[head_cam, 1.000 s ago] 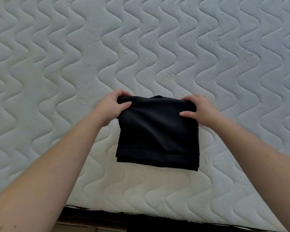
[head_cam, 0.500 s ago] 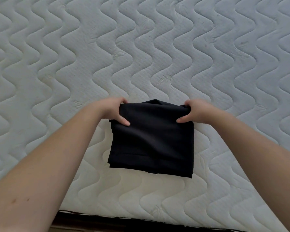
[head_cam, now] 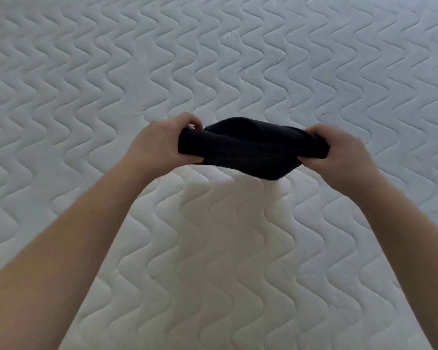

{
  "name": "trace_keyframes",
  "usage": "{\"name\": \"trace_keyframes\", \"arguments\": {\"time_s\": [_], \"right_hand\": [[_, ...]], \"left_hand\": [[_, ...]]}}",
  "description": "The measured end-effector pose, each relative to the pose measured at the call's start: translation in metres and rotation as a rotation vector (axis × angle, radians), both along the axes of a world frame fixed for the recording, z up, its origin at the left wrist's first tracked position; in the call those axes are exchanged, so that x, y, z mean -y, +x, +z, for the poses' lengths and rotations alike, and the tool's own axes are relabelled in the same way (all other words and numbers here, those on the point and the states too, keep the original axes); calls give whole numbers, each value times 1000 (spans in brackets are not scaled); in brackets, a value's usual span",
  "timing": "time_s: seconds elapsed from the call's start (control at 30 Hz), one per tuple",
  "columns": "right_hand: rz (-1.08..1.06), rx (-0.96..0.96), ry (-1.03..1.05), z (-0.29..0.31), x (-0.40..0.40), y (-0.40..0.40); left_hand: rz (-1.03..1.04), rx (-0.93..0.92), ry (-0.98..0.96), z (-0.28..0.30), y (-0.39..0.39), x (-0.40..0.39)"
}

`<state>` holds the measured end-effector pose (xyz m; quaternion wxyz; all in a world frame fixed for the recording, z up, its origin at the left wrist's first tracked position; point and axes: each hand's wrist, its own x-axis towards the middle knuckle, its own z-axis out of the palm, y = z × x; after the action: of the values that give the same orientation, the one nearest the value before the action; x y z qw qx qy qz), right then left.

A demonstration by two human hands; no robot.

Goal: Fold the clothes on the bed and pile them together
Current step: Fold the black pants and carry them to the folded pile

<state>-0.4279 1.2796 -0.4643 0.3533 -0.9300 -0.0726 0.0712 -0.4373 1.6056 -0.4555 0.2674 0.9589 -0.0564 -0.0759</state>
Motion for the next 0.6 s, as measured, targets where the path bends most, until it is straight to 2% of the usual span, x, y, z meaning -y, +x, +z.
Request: {"name": "trace_keyframes", "arguments": {"time_s": [0.1, 0.27, 0.37, 0.43, 0.5, 0.53, 0.6], "right_hand": [[-43, 120, -38, -25, 10, -11], [-69, 310, -129, -104, 34, -70], [-37, 179, -198, -146, 46, -118], [-46, 45, -225, -161, 48, -142], [-96, -2, -220, -165, 45, -158], [-173, -29, -176, -165, 42, -165], [-469, -146, 2, -157, 30, -177]], "left_hand": [[-41, 166, 17, -27, -14, 21], [-79, 190, 60, -109, -90, 58], [-82, 126, 94, -149, -145, 77], [-81, 85, 93, -164, -171, 87], [-43, 38, 52, -170, -185, 94], [-5, 16, 20, -171, -188, 96], [104, 1, -45, -168, -186, 98]]}}
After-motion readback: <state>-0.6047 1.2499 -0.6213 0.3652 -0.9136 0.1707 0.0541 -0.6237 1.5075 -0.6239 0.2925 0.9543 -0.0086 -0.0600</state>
